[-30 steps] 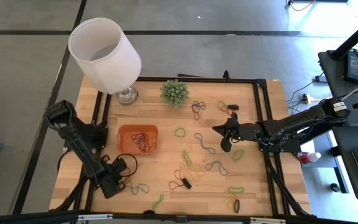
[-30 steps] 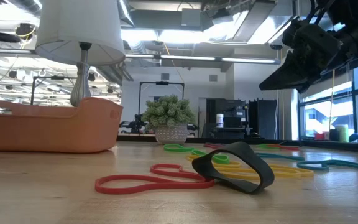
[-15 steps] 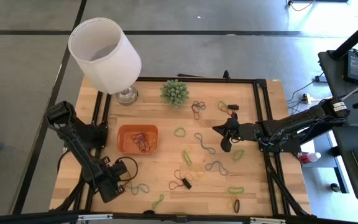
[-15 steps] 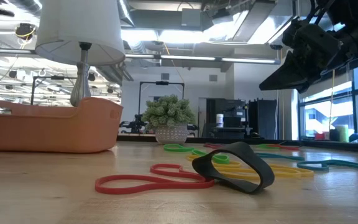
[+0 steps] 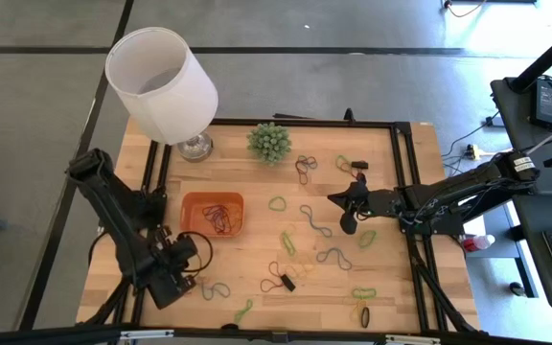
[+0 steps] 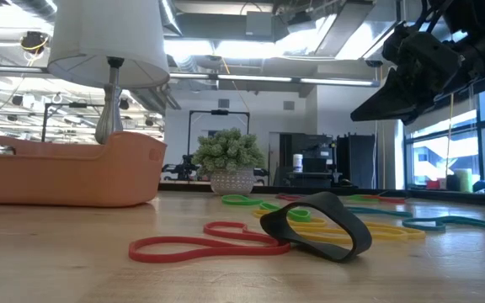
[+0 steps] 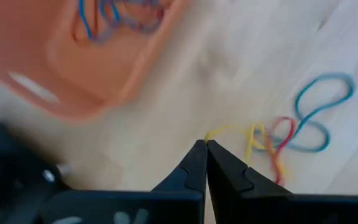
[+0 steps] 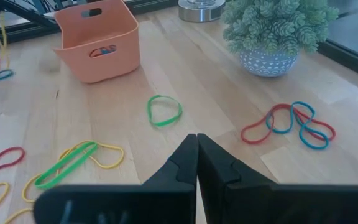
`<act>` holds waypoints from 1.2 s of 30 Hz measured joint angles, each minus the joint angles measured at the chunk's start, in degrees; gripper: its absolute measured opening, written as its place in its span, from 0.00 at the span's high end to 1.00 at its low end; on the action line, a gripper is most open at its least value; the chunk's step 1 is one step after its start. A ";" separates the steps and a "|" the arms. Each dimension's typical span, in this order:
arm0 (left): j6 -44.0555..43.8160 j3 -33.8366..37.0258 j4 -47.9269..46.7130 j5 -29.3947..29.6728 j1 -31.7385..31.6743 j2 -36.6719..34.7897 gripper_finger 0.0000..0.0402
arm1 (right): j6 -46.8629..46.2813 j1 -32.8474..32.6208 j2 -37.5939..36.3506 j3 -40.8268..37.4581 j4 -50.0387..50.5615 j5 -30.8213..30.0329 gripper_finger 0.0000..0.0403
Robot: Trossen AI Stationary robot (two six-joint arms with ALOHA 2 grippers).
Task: Pick and place rubber bands into bin
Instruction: Put the yellow rubber band into the orange bin
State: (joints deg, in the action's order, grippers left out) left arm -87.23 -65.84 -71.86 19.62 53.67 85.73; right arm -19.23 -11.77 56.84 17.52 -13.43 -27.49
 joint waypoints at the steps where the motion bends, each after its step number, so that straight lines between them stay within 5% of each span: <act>1: 0.77 -1.25 -1.70 0.75 -0.39 -0.06 0.99 | -0.01 0.00 0.00 0.00 -0.02 0.00 0.98; 16: 11.84 -15.20 -18.42 8.49 -7.35 -0.16 0.99 | -0.01 0.01 0.00 0.00 -0.04 0.00 0.98; 25: 24.83 -15.81 -18.28 12.94 -20.63 -3.66 0.99 | 0.17 0.02 0.00 0.00 -0.04 0.00 0.98; 31: 32.33 -15.07 -17.56 11.99 -30.11 -3.75 0.99 | 0.21 0.02 0.00 0.00 -0.11 0.00 0.98; 36: 33.98 -8.89 -13.19 3.68 -34.60 -3.73 0.99 | 0.21 0.02 0.00 0.00 -0.04 0.00 0.98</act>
State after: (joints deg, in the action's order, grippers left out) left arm -53.25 -74.73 -85.05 23.30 19.06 82.00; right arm -19.03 -11.75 56.84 17.52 -13.47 -27.49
